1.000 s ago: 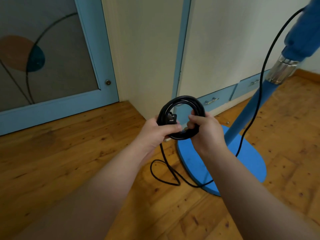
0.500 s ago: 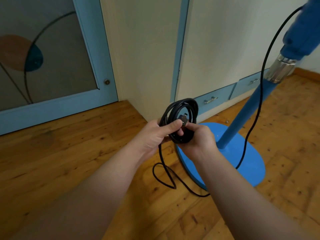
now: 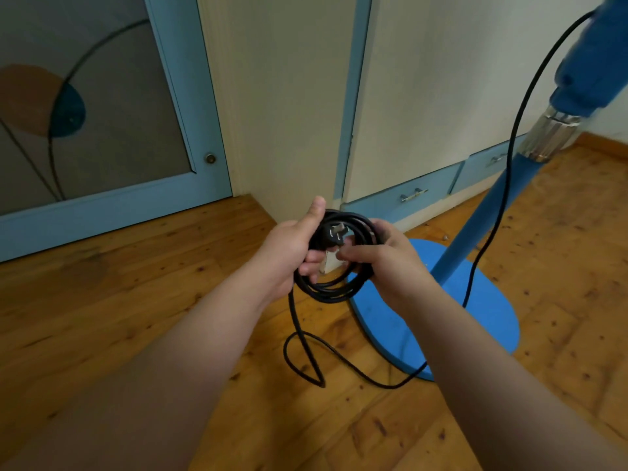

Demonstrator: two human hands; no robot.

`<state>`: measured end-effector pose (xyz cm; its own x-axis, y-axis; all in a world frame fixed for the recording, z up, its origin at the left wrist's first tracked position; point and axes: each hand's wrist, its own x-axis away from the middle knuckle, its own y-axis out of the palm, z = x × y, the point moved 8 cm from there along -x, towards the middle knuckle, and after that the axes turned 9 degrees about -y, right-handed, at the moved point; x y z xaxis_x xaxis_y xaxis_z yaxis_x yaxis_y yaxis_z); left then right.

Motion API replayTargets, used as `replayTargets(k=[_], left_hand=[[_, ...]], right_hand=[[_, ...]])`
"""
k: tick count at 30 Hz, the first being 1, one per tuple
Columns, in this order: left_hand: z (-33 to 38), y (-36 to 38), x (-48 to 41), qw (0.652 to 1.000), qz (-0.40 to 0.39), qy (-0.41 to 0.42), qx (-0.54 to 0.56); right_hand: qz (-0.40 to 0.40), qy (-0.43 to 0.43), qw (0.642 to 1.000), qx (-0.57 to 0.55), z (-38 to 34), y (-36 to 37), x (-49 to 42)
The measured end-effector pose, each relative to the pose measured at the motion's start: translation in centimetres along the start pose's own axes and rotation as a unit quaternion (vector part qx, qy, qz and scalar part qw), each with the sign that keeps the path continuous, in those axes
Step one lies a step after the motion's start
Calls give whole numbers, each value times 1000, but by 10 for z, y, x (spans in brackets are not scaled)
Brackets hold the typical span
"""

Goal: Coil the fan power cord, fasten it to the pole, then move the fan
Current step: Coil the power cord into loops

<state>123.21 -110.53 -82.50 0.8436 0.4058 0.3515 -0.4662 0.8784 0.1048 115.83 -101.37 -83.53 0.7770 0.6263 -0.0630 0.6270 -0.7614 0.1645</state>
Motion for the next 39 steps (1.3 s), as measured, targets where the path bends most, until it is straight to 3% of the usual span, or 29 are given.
replayTargets(k=[6, 9, 11, 13, 15, 19, 24, 30, 34, 37, 39], left_hand=[[2, -1, 0, 999, -12, -20, -26], [3, -1, 1, 999, 8, -26, -44], [3, 3, 1, 997, 12, -24, -73], [4, 9, 1, 996, -1, -25, -85], [3, 11, 1, 996, -11, -37, -84], [7, 11, 1, 992, -35, -12, -125], [9, 6, 6, 986, -80, 9, -144], [-5, -4, -3, 998, 26, -48, -40], [-4, -5, -3, 993, 86, -35, -69], [-3, -4, -5, 994, 100, -15, -44], [-6, 1, -6, 996, 72, -27, 40]], right_hand=[[-92, -8, 996, -6, -13, 10, 6], [-107, -51, 979, 163, -25, 9, 9], [-94, -112, 947, 288, -34, 8, 7], [-85, -155, 924, 340, -38, 10, 7], [-72, -165, 923, 341, -37, 10, 8], [-33, -162, 939, 300, -33, 4, 7], [62, -99, 977, 181, -21, -12, 7], [164, -62, 982, 66, -9, -19, 9], [235, -27, 971, -31, -2, -24, 15], [257, -26, 964, -68, 2, -17, 17], [273, -8, 956, -110, 11, -10, 19]])
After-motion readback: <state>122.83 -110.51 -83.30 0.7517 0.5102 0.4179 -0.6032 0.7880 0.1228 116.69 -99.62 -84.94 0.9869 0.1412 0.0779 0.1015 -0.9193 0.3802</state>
